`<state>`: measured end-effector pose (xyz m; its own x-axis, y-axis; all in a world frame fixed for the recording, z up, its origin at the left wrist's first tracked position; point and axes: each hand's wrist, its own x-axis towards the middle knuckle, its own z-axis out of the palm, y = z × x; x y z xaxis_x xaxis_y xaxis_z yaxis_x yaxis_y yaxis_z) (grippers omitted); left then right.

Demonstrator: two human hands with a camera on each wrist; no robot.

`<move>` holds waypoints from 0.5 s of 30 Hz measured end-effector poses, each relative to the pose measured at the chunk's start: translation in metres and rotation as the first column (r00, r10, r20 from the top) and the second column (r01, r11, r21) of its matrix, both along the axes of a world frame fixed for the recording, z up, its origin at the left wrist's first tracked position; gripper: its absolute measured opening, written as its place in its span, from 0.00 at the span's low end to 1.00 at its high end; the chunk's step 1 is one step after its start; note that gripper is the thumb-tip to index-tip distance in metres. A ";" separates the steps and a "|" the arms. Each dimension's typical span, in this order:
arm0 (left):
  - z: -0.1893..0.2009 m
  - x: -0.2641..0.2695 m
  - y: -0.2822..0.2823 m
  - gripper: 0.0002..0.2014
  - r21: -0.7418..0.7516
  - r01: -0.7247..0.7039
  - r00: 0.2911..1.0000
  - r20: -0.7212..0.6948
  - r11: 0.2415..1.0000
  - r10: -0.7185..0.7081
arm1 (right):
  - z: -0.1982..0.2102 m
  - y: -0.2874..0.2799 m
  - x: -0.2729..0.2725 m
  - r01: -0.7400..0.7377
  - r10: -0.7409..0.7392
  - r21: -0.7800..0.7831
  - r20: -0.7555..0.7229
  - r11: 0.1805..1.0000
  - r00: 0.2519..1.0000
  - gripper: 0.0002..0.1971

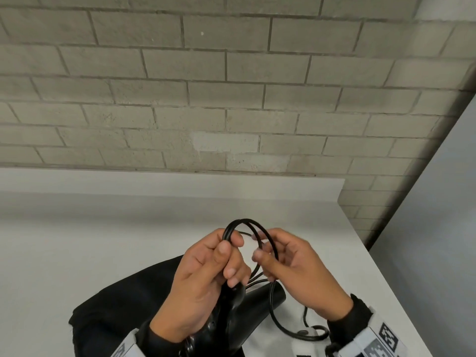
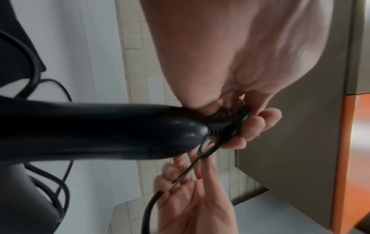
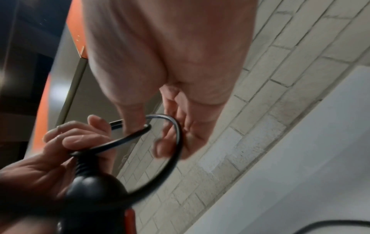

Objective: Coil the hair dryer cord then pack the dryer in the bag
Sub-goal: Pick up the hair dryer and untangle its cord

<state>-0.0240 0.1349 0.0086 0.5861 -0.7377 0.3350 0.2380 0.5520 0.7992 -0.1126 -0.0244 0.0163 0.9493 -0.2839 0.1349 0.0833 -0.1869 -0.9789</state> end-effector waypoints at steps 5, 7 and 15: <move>0.000 0.008 0.006 0.16 -0.030 -0.049 0.996 -0.071 0.998 0.046 | -0.024 0.002 -0.030 -0.179 0.157 -0.077 -0.231 0.981 0.960 0.33; 0.001 0.009 0.007 0.16 -0.035 -0.073 0.994 -0.080 0.997 0.070 | -0.026 0.005 -0.042 -0.261 0.204 -0.160 -0.306 0.952 0.930 0.26; -0.002 0.014 0.008 0.17 -0.049 -0.072 0.993 -0.099 0.996 0.067 | -0.034 0.007 -0.074 -0.038 -0.030 -0.341 -0.192 0.939 0.981 0.06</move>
<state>-0.0098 0.1431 0.0070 0.6670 -0.6770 0.3110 0.2727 0.6103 0.7438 -0.1867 -0.0178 -0.0173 0.9677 -0.2493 0.0388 -0.0979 -0.5125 -0.8531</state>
